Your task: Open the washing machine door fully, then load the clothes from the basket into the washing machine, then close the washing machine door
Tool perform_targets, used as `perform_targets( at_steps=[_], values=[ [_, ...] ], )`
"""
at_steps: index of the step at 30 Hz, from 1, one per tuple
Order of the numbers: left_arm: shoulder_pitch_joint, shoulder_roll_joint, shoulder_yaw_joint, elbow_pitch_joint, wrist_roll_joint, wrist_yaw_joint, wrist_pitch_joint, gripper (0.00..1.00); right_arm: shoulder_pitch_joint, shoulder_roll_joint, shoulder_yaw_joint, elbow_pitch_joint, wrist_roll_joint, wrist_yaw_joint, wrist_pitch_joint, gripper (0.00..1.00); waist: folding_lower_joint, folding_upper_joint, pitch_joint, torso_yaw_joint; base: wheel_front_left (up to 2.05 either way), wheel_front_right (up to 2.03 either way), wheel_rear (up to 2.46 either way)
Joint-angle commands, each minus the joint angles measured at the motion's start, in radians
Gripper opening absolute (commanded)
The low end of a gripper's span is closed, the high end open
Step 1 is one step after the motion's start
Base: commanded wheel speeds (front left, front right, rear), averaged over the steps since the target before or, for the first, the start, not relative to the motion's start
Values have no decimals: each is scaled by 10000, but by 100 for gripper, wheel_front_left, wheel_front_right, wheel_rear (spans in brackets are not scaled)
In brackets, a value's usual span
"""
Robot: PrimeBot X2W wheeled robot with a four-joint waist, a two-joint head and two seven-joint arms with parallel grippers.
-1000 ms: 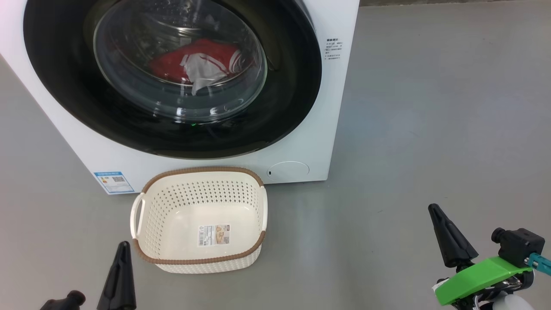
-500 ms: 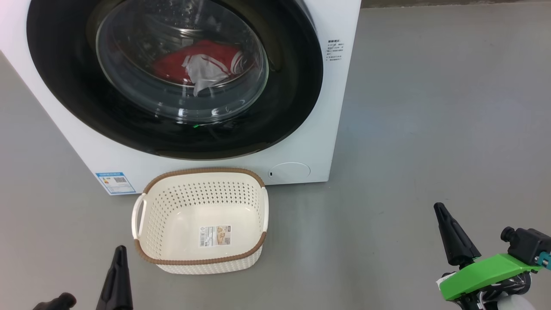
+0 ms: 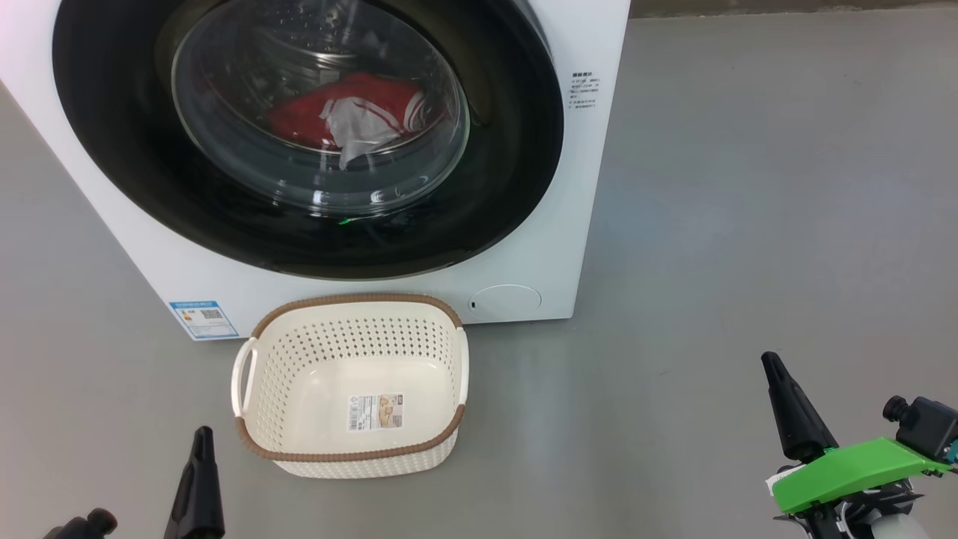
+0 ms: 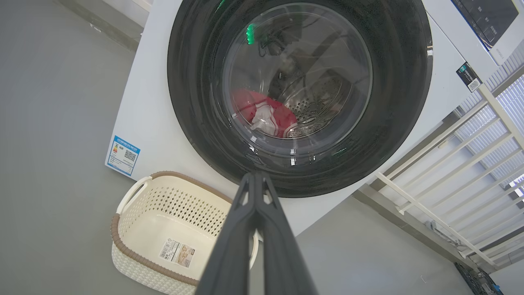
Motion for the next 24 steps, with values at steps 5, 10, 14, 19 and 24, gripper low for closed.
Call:
perform_targets(
  at_steps=[5,10,14,19,24],
  values=[
    [-456,208,197,-97,-720,-43,155,0,-134,43,-149,-218,606,-9,186,0,-1,-1,-23,15,0,0,0],
    [-512,227,236,-27,-1250,-48,291,0,-121,136,-252,-215,1041,-10,331,0,-1,-1,-43,29,0,0,0],
    [-557,242,268,29,-1673,-52,401,0,-110,211,-335,-213,1389,-11,447,0,-1,-1,-59,39,0,0,0],
    [-613,259,310,99,-2200,-57,539,0,-96,305,-440,-210,1822,-12,592,0,-1,-1,-80,53,0,0,0],
    [-669,275,353,170,-2726,-62,679,0,-83,399,-546,-207,2255,-13,739,0,-1,-1,-100,66,0,0,0]
  ],
)
